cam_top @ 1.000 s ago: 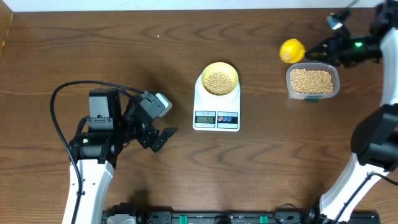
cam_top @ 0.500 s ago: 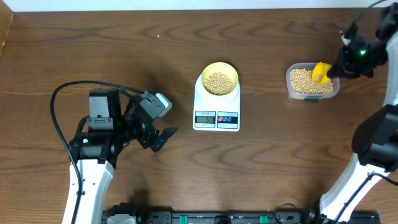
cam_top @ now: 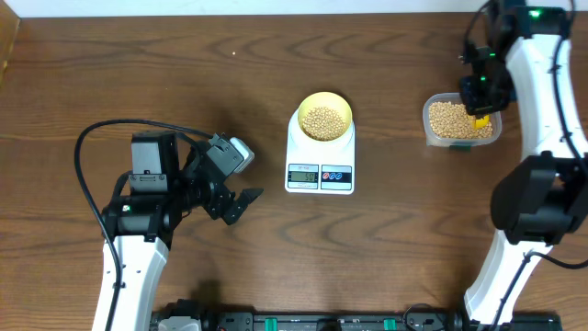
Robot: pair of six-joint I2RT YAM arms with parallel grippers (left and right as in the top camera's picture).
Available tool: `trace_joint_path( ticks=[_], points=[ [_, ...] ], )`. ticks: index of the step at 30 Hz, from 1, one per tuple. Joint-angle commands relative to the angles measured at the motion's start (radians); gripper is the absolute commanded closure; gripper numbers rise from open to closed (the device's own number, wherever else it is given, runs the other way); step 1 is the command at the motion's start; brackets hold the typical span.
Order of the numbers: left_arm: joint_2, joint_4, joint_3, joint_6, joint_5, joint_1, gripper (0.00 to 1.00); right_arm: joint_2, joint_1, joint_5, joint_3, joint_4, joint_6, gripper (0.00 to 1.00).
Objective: Scoop item into bowl and weigh 50g on scale
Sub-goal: 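Carry the yellow scoop right to the clear soybean tub, then lower the scoop into the tub and lay it on the soybeans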
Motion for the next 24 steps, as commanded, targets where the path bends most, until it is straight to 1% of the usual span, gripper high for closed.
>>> trace_joint_path(
  ticks=[1, 7, 9, 11, 13, 16, 19, 22, 24],
  points=[
    [0.005, -0.003, -0.003, 0.006, -0.003, 0.004, 0.02, -0.026, 0.055, 0.141, 0.019, 0.001, 0.014, 0.99],
    [0.005, -0.003, -0.003, 0.006, -0.003, 0.005, 0.03, -0.026, 0.098, 0.143, 0.019, -0.008, 0.042, 0.99],
    [0.005, -0.003, -0.003, 0.006, -0.003, 0.004, 0.02, -0.026, 0.099, 0.138, 0.019, -0.014, 0.11, 0.99],
    [0.005, -0.003, -0.003, 0.006, -0.003, 0.004, 0.03, -0.026, 0.091, 0.11, 0.019, -0.026, 0.211, 0.99],
    [0.005, -0.003, -0.003, 0.006, -0.003, 0.004, 0.02, -0.026, 0.071, 0.0, 0.019, -0.028, 0.247, 0.99],
    [0.005, -0.003, -0.003, 0.006, -0.003, 0.004, 0.02, -0.026, 0.019, -0.257, 0.019, -0.026, 0.246, 0.99],
    [0.005, -0.003, -0.003, 0.006, -0.003, 0.004, 0.02, -0.026, -0.042, -0.455, 0.019, -0.046, 0.214, 0.99],
    [0.005, -0.003, -0.003, 0.006, -0.003, 0.004, 0.02, -0.026, -0.101, -0.579, 0.015, -0.055, 0.146, 0.99],
    [0.005, -0.003, -0.003, 0.006, -0.003, 0.005, 0.03, -0.026, -0.142, -0.599, 0.013, -0.054, 0.13, 0.99]
  ],
)
